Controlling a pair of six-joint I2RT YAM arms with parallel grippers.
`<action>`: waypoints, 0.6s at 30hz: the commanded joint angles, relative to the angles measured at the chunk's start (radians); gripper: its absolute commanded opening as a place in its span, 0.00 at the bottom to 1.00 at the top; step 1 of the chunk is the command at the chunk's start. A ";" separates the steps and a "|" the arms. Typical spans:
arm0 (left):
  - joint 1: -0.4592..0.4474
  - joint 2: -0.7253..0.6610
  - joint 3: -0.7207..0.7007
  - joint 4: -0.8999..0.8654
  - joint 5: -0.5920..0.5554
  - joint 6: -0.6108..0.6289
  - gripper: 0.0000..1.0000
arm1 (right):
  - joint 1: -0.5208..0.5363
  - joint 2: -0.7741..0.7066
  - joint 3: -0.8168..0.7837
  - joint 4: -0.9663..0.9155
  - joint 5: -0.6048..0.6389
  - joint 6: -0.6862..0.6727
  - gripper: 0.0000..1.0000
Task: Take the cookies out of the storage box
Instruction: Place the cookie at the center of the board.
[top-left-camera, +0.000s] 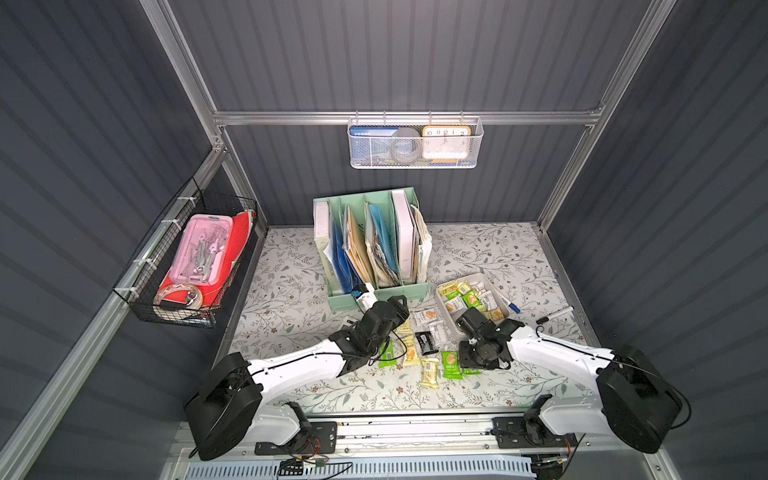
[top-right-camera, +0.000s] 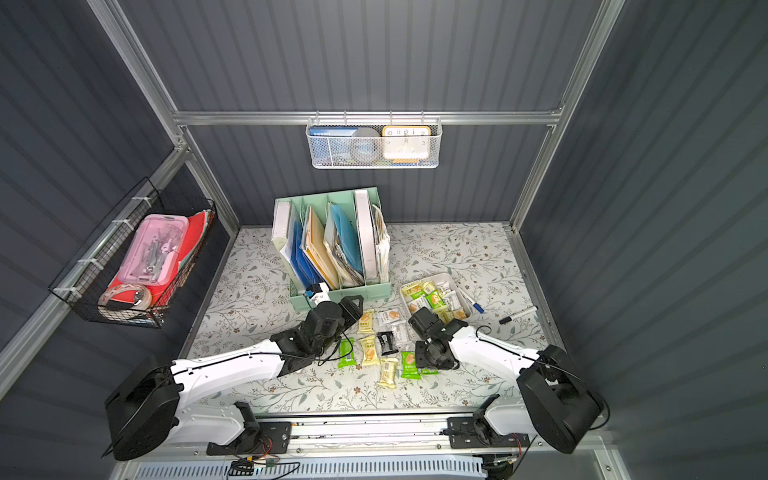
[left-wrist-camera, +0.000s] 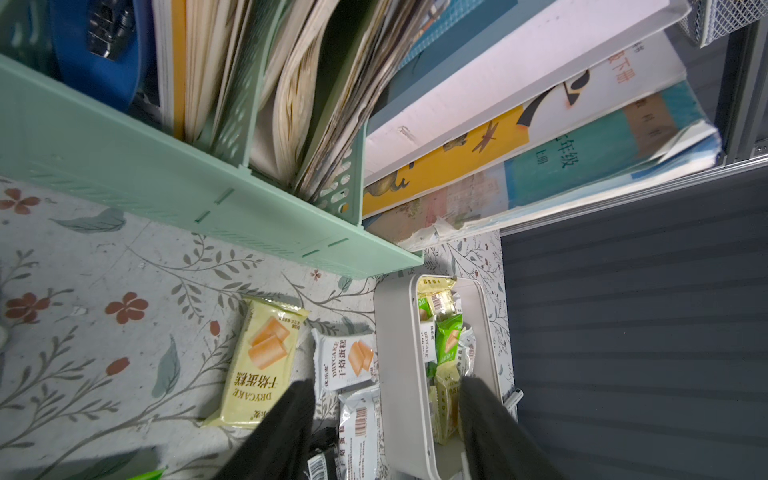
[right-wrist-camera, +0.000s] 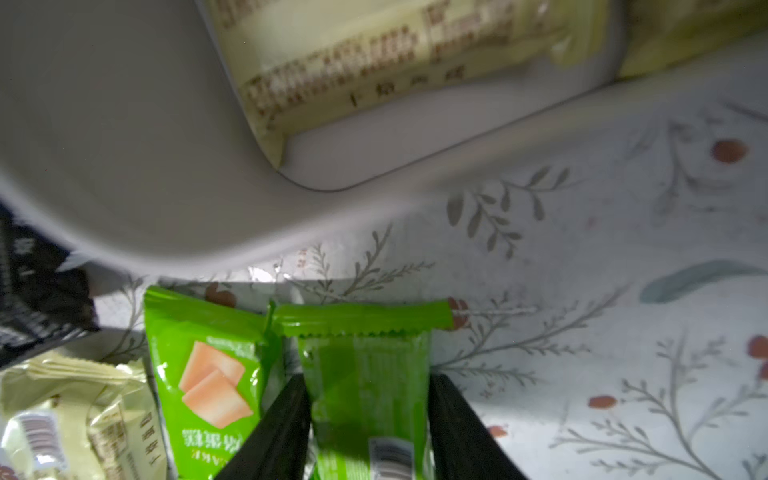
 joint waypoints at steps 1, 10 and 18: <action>0.006 -0.004 0.035 0.001 0.020 0.011 0.60 | 0.002 -0.039 -0.001 -0.034 0.005 -0.006 0.54; 0.005 0.051 0.117 0.004 0.085 0.056 0.60 | -0.024 -0.265 0.112 -0.104 0.137 -0.050 0.54; 0.004 0.075 0.108 0.063 0.116 0.016 0.60 | -0.177 -0.106 0.298 -0.052 0.120 -0.136 0.54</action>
